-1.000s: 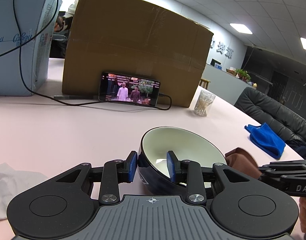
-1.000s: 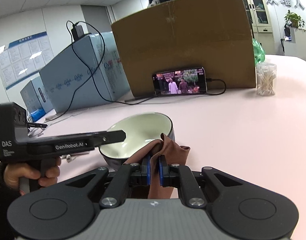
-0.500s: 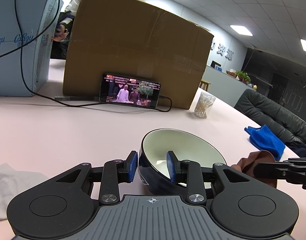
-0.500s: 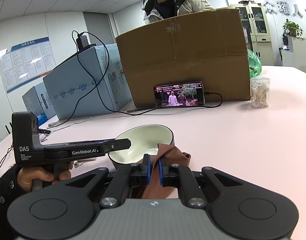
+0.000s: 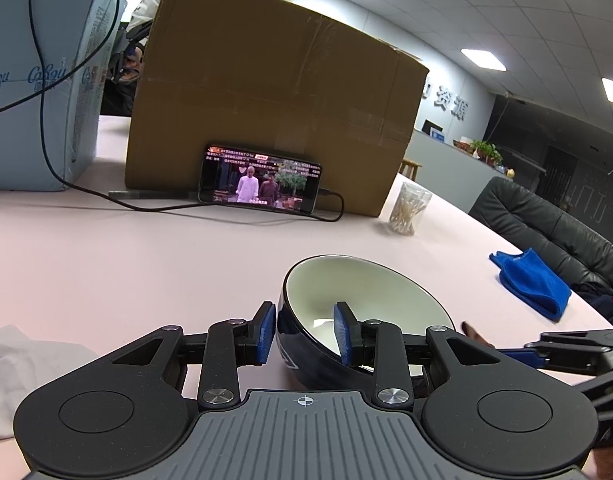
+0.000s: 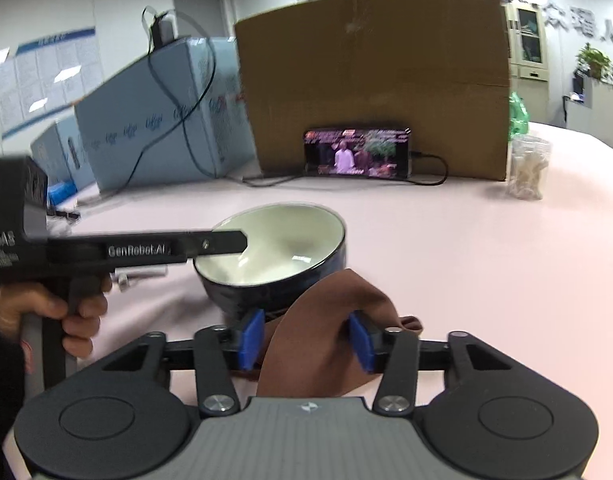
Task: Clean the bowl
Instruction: 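Pull the brown cloth away from the bowl with the right gripper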
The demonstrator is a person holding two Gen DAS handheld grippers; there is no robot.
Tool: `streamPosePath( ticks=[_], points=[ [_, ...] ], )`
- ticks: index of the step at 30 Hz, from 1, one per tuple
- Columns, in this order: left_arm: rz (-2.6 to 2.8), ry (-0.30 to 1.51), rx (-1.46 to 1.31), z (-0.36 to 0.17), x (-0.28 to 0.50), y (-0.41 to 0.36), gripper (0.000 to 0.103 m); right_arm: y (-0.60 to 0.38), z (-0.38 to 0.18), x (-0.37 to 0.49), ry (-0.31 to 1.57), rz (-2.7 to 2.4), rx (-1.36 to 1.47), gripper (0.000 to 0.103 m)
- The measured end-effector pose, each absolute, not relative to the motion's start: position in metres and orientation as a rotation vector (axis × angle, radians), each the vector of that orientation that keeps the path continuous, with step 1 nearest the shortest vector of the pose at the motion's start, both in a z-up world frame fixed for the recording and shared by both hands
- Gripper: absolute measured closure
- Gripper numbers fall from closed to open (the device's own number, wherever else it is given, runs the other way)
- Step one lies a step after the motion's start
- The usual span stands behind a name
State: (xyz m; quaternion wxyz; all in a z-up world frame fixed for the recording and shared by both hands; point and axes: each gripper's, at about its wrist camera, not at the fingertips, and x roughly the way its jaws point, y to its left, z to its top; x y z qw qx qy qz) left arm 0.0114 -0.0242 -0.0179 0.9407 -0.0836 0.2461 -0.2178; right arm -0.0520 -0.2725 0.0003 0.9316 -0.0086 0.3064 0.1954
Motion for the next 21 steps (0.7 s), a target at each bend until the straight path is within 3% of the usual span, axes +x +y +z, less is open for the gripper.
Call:
streamPosePath(
  ticks=[5, 7, 12, 21],
  points=[
    [-0.446, 0.503, -0.171, -0.018, 0.012, -0.024, 0.073, -0.260, -0.009, -0.049, 0.651, 0.381, -0.125, 0.045],
    [-0.446, 0.504, -0.172, -0.018, 0.012, -0.024, 0.073, -0.255, -0.012, -0.049, 0.653, 0.379, -0.167, 0.051],
    [-0.447, 0.504, -0.173, -0.018, 0.012, -0.024, 0.073, -0.261, -0.010, -0.050, 0.650, 0.390, -0.162, 0.090],
    [-0.441, 0.502, -0.184, -0.018, 0.011, -0.022, 0.073, -0.297, 0.011, -0.078, 0.599, 0.490, -0.013, 0.093]
  ],
)
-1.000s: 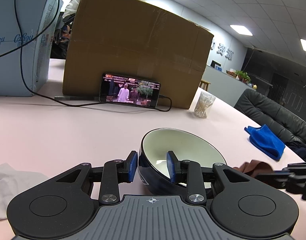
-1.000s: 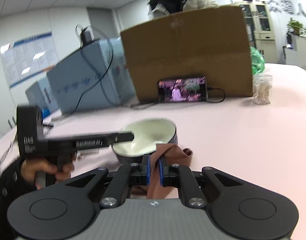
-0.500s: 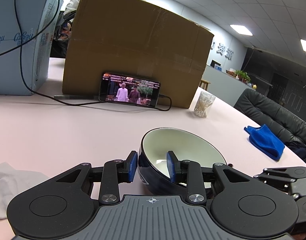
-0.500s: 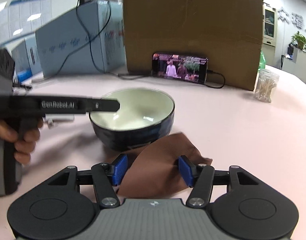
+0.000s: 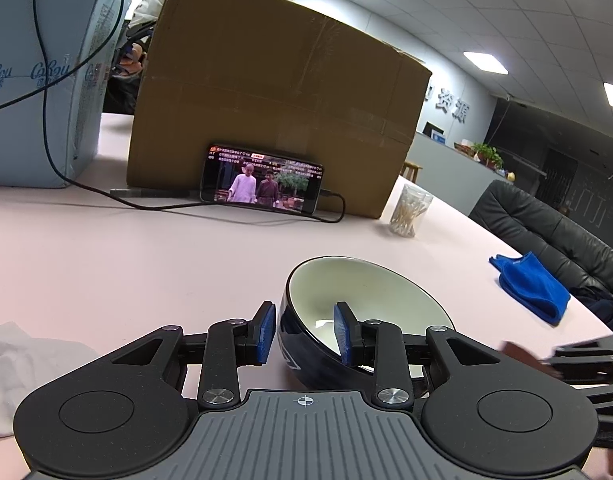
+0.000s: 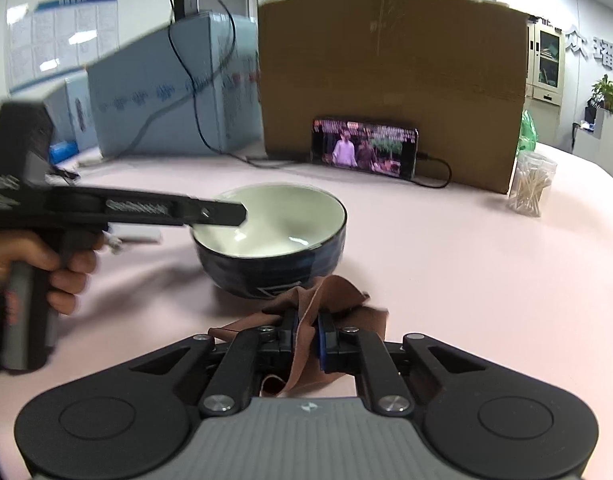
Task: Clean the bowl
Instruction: 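Pull the brown cloth away from the bowl with the right gripper, then open the left gripper to release the bowl rim and open the right gripper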
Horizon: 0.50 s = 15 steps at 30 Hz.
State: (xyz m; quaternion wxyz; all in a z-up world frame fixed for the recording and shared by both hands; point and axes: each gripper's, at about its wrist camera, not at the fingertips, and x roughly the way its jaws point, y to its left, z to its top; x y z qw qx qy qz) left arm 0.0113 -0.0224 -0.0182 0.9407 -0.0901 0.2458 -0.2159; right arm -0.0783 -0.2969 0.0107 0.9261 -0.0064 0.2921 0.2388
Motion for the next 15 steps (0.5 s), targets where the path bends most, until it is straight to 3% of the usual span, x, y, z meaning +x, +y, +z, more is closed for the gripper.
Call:
streamPosePath(
  ticks=[4, 6, 7, 10, 11, 13, 15],
  points=[
    [-0.436, 0.498, -0.185, -0.018, 0.011, -0.023, 0.072, -0.310, 0.019, -0.095, 0.582, 0.544, 0.013, 0.089],
    [-0.431, 0.494, -0.187, -0.018, 0.010, -0.022, 0.058, -0.312, 0.018, -0.099, 0.577, 0.539, -0.006, 0.083],
    [-0.427, 0.491, -0.190, -0.018, 0.009, -0.022, 0.057, -0.312, 0.018, -0.100, 0.579, 0.539, -0.014, 0.079],
    [-0.425, 0.487, -0.193, -0.017, 0.009, -0.021, 0.056, -0.315, 0.017, -0.106, 0.571, 0.528, -0.039, 0.052],
    [-0.424, 0.487, -0.193, -0.017, 0.009, -0.021, 0.052, -0.315, 0.017, -0.107, 0.566, 0.524, -0.051, 0.045],
    [-0.417, 0.480, -0.190, -0.016, 0.008, -0.021, 0.034, -0.317, 0.020, -0.113, 0.545, 0.526, -0.084, 0.037],
    [-0.413, 0.467, -0.187, -0.015, 0.006, -0.020, 0.028, -0.320, 0.024, -0.116, 0.530, 0.544, -0.091, 0.023]
  ],
)
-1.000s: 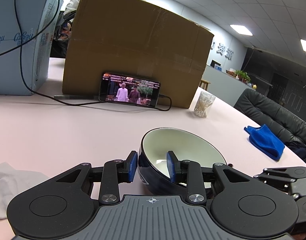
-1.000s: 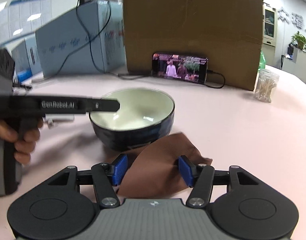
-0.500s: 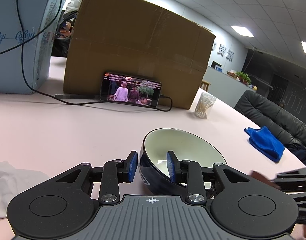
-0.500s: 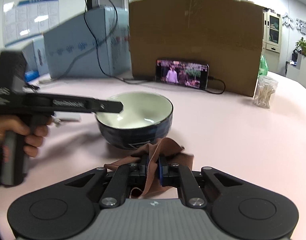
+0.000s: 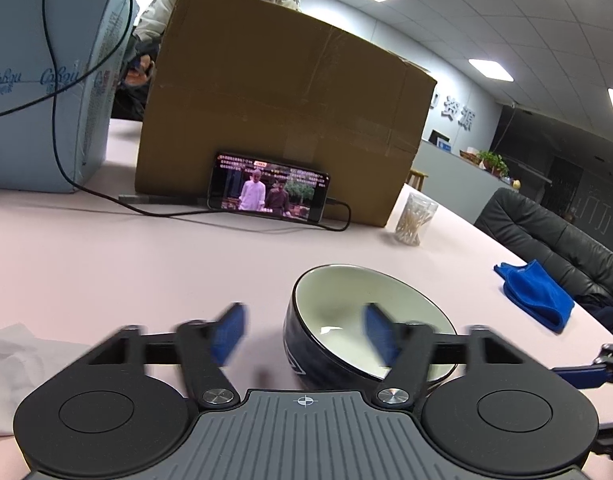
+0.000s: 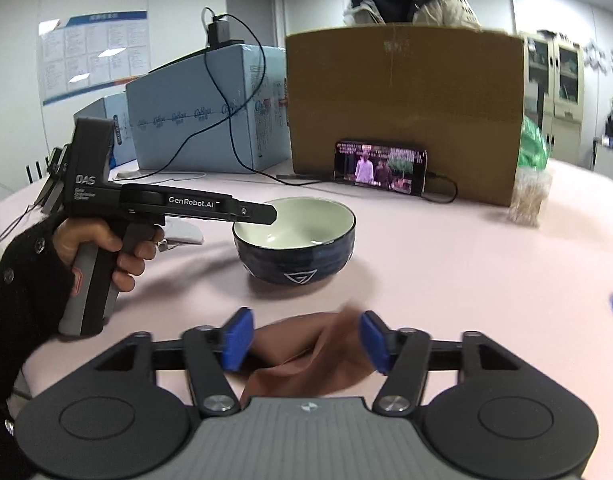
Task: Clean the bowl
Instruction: 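Open the left gripper to release the bowl rim and open the right gripper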
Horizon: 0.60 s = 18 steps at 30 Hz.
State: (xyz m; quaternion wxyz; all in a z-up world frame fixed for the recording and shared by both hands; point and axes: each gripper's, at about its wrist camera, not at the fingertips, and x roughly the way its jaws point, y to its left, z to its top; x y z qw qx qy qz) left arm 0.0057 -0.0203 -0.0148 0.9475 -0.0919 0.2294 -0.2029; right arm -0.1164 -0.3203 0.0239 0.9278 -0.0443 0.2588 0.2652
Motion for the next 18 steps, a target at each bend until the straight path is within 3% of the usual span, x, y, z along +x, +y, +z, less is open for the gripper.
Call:
streamPosePath(
  ticks=[3, 7, 11, 18],
  points=[
    [-0.414, 0.453, -0.189, -0.013, 0.004, -0.019, 0.016, -0.325, 0.029, -0.120, 0.504, 0.573, -0.090, 0.014],
    [-0.419, 0.436, -0.195, -0.011, 0.003, -0.019, 0.007, -0.334, 0.036, -0.118, 0.424, 0.583, -0.070, 0.006],
    [-0.430, 0.412, -0.211, -0.009, 0.001, -0.017, 0.003, -0.345, 0.039, -0.107, 0.322, 0.599, -0.006, 0.001],
    [-0.426, 0.386, -0.216, -0.007, 0.000, -0.017, 0.000, -0.355, 0.034, -0.075, 0.280, 0.653, 0.072, 0.000]
  ],
)
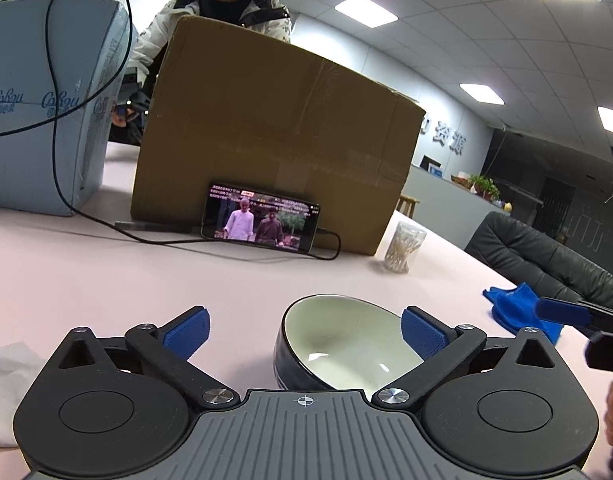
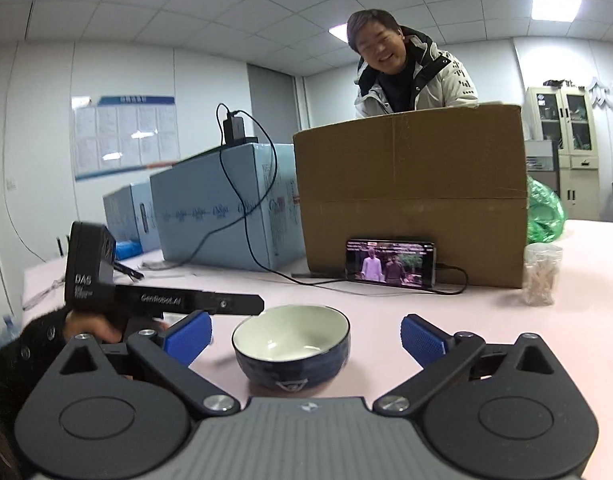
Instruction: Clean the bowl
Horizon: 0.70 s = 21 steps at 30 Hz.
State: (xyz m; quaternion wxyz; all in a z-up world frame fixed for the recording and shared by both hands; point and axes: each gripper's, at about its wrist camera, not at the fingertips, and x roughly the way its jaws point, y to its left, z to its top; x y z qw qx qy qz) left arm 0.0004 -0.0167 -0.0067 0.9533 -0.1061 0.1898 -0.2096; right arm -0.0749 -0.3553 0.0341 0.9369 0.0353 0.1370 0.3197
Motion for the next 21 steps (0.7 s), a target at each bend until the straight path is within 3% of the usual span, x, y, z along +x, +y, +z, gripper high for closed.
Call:
streamPosePath(
  ticks=[21],
  points=[
    [-0.174, 0.207, -0.213, 0.007, 0.007, 0.005, 0.000, -0.361, 0.026, -0.007, 0.164, 0.524, 0.156, 0.000]
  ],
)
